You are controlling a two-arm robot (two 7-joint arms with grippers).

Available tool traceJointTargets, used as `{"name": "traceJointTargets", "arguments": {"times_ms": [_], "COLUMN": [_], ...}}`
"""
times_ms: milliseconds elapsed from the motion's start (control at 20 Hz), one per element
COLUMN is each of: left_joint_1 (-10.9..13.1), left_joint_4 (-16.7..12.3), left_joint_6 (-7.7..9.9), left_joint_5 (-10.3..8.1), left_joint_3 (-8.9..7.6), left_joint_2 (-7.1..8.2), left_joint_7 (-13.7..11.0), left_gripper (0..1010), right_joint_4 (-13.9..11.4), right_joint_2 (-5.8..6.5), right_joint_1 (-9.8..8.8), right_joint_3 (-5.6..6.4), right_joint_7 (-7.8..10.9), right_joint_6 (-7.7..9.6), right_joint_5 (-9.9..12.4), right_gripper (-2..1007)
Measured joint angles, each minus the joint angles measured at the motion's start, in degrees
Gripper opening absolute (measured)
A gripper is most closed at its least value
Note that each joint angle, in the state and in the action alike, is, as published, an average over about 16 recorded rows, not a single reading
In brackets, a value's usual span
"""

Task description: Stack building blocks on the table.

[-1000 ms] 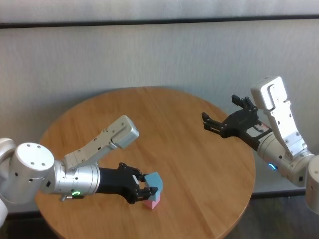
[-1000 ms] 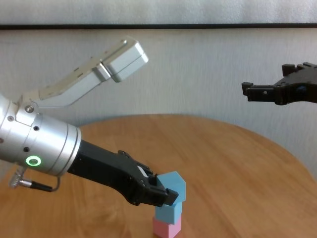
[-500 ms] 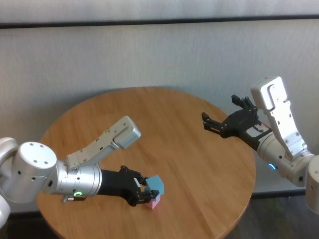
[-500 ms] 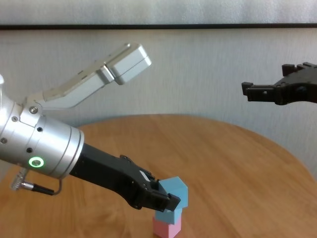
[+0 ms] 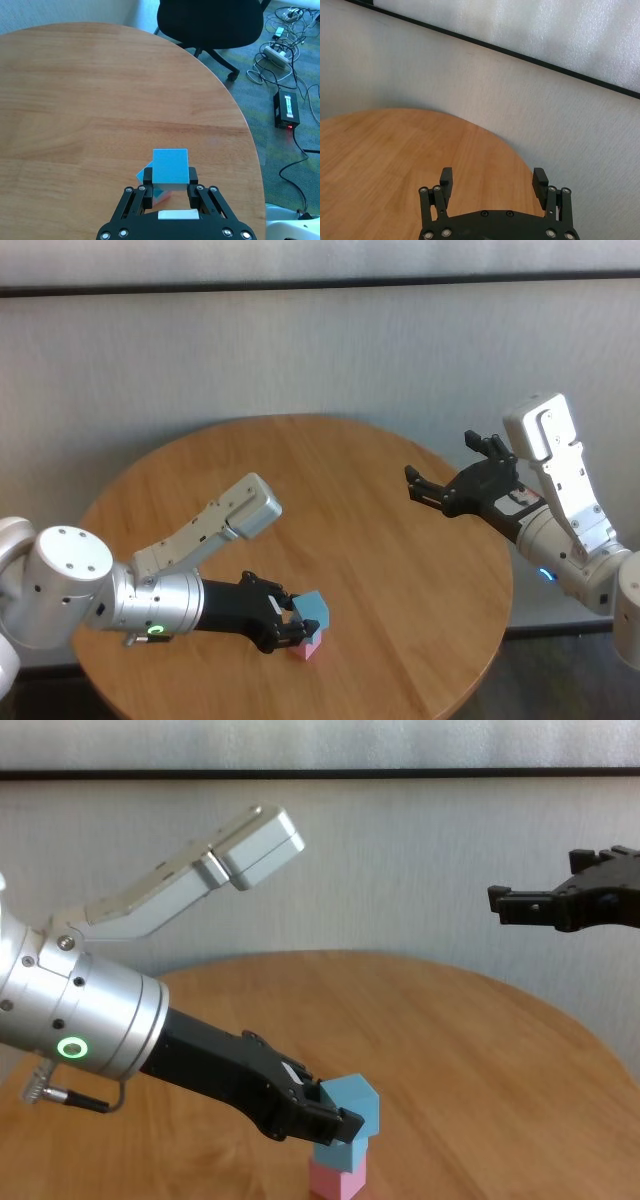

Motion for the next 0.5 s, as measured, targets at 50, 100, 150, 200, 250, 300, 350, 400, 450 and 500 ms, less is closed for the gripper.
{"name": "traceJointTargets", "arguments": {"times_ms": [50,100,150,200,250,300,350,400,450,500], "left_joint_1": [0.02,0.03,0.04,0.06,0.07,0.08,0.09,0.11,0.12,0.15], "left_joint_4": [-0.01,-0.02,-0.03,-0.04,-0.05,-0.06,-0.07,-0.09,-0.11,-0.16], "left_joint_6": [-0.06,-0.11,-0.16,-0.21,-0.25,-0.3,-0.35,-0.4,-0.43,-0.48], "left_joint_5": [0.02,0.04,0.06,0.07,0.09,0.11,0.13,0.14,0.15,0.14], "left_joint_3": [-0.01,-0.02,-0.02,-0.03,-0.04,-0.05,-0.05,-0.06,-0.07,-0.11], "left_joint_2": [0.01,0.02,0.02,0.03,0.04,0.05,0.05,0.06,0.08,0.12], "left_joint_7": [0.02,0.03,0.04,0.06,0.07,0.09,0.1,0.12,0.13,0.13], "left_gripper": [443,459,479,502,528,557,587,620,654,691], "right_joint_4": [0.0,0.0,0.0,0.0,0.0,0.0,0.0,0.0,0.0,0.0], "right_joint_2": [0.0,0.0,0.0,0.0,0.0,0.0,0.0,0.0,0.0,0.0], "right_joint_1": [0.0,0.0,0.0,0.0,0.0,0.0,0.0,0.0,0.0,0.0], "right_joint_3": [0.0,0.0,0.0,0.0,0.0,0.0,0.0,0.0,0.0,0.0], "right_joint_7": [0.0,0.0,0.0,0.0,0.0,0.0,0.0,0.0,0.0,0.0], "right_joint_6": [0.0,0.0,0.0,0.0,0.0,0.0,0.0,0.0,0.0,0.0], "right_joint_5": [0.0,0.0,0.0,0.0,0.0,0.0,0.0,0.0,0.0,0.0], "right_gripper": [1005,1005,1005,1005,1005,1005,1005,1005,1005,1005]}}
